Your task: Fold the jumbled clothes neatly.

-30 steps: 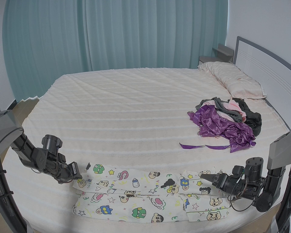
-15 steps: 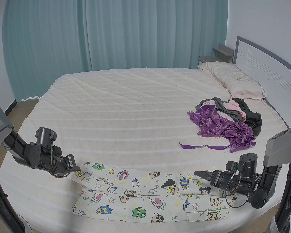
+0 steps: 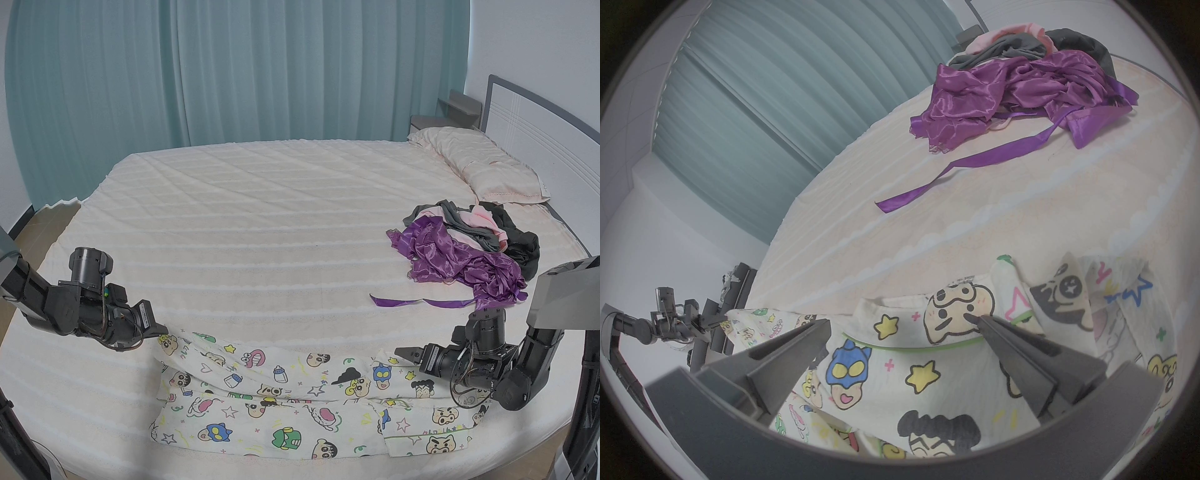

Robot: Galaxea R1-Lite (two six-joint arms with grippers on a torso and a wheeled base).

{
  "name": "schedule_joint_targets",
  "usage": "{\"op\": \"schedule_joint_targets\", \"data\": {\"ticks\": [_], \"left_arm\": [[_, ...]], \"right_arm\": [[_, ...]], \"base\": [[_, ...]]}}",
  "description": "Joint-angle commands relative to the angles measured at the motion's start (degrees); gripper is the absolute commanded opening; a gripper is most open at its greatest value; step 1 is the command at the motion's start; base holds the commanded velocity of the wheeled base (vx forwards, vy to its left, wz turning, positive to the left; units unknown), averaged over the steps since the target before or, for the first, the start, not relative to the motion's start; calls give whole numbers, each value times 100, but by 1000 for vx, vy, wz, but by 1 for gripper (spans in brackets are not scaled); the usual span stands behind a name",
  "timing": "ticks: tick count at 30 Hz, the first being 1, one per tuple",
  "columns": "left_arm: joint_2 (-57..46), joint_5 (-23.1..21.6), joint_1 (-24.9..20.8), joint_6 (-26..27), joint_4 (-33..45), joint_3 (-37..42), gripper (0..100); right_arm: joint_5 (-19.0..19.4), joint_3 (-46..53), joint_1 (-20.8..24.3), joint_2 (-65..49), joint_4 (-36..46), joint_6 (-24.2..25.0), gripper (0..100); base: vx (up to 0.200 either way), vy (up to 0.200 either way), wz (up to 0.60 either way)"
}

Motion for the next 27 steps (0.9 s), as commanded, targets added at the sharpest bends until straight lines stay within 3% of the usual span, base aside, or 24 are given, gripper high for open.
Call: {"op": "schedule_joint_targets", "data": {"ticks": [1, 9, 16, 27], "left_arm": [[-25, -5, 2, -5, -12, -118, 0], [-7, -14, 20, -146, -29, -302, 0], [28, -40, 29, -506, -680, -223, 0], [46, -49, 187, -541, -1778, 805, 0]], "right_arm": [[-23, -81, -31, 234, 5, -6, 100], [-23, -133, -110, 339, 5, 3, 100], [-23, -168, -163, 366, -4, 3, 100], [-14, -133, -189, 427, -57, 73, 100]], "base": [[0, 0, 0], [0, 0, 0], [0, 0, 0], [0, 0, 0]]}}
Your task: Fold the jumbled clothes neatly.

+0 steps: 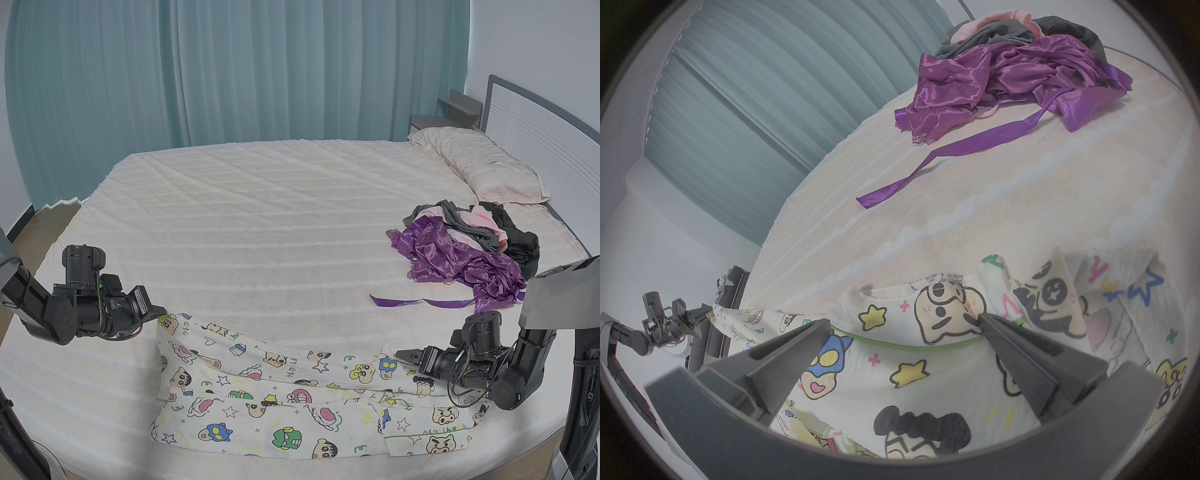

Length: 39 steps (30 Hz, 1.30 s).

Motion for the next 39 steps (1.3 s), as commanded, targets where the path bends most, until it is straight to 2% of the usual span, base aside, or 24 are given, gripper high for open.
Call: {"op": "schedule_joint_targets", "data": {"ticks": [1, 8, 15, 27, 28, 33, 39], "left_arm": [[40, 10, 135, 22, -474, 630, 0], [40, 10, 320, 277, -667, 1228, 0], [84, 19, 390, 1050, -676, 1826, 0], [435, 89, 390, 1384, -684, 2098, 0], [427, 89, 390, 1410, -684, 2133, 100], [49, 89, 522, 1481, -676, 2327, 100], [-514, 89, 663, 1367, -658, 2142, 100]], "right_arm": [[10, 46, 4, -4, -5, 38, 100], [1, 126, 4, -48, 4, 38, 100], [1, 152, 4, -83, -5, 38, 100], [10, 161, 4, -110, 4, 47, 100], [10, 169, 4, -110, 4, 47, 100], [10, 169, 4, -197, 4, 64, 100], [19, 275, 4, -417, 4, 64, 100]], "base": [[0, 0, 0], [0, 0, 0], [0, 0, 0], [0, 0, 0], [0, 0, 0], [0, 0, 0], [0, 0, 0]]}}
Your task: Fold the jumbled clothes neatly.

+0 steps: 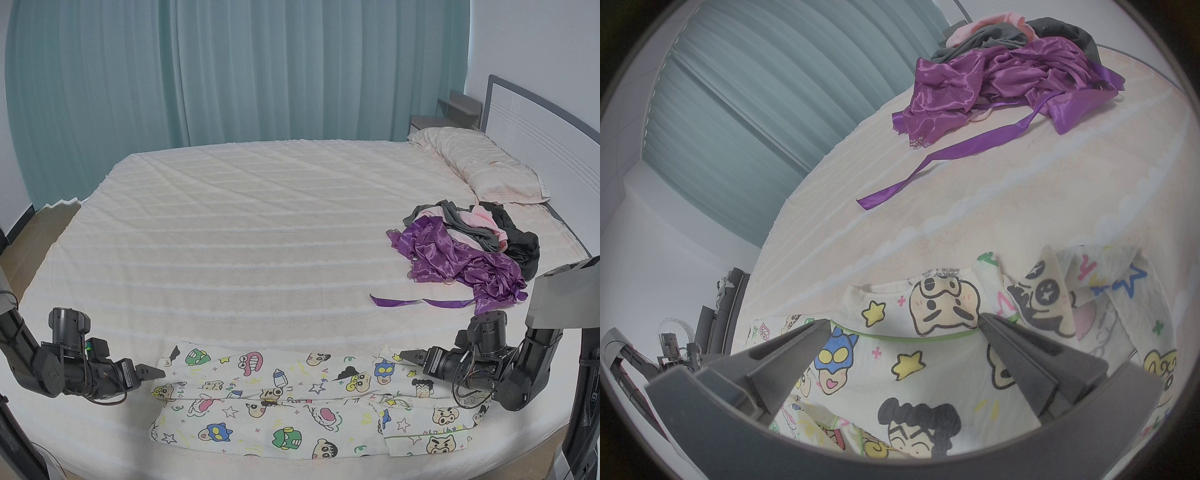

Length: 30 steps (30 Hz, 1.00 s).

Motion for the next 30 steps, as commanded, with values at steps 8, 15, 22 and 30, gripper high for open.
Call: {"op": "schedule_joint_targets", "data": {"ticks": [8, 15, 22, 30], "left_arm": [[-44, 63, -475, -1210, 68, -1199, 100], [914, 318, -880, -1254, 120, -1858, 100], [1344, 335, -941, -1227, 199, -2166, 100], [1415, 326, -1003, -1227, 191, -2227, 100]], "right_arm": [[17, 162, 30, -314, -19, 2, 100], [17, 267, 74, -314, -36, 11, 100], [26, 294, 74, -288, -36, 11, 100], [34, 294, 74, -288, -36, 11, 100]], "base": [[0, 0, 0], [0, 0, 0], [0, 0, 0], [0, 0, 0]]}}
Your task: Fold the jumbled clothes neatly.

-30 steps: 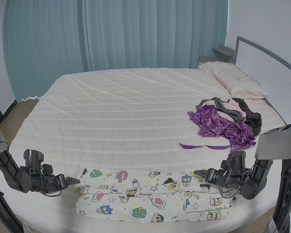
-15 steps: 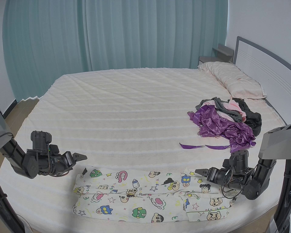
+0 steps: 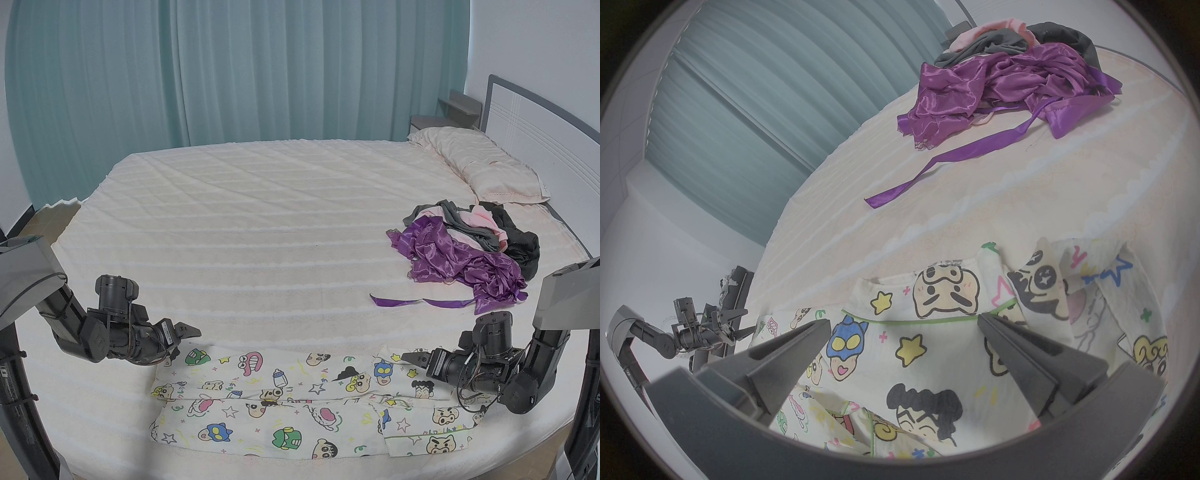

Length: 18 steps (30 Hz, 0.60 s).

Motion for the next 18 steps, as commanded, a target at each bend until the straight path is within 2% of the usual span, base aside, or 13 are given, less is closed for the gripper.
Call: {"op": "schedule_joint_targets", "data": {"ticks": [1, 6, 7, 18], "left_arm": [[156, -3, -71, -7, -5, -68, 100], [296, 6, -106, -7, -5, -165, 100], [314, 15, -106, -16, 12, -182, 0], [279, 305, 17, -16, -14, -174, 0]], "right_arm": [[4, 1, 2, 1, -2, -1, 100], [4, 1, 2, 10, -2, -1, 100], [4, 1, 2, 18, -2, -1, 100], [4, -8, -6, 10, -2, -1, 100]], "base": [[0, 0, 0], [0, 0, 0], [0, 0, 0], [0, 0, 0]]}}
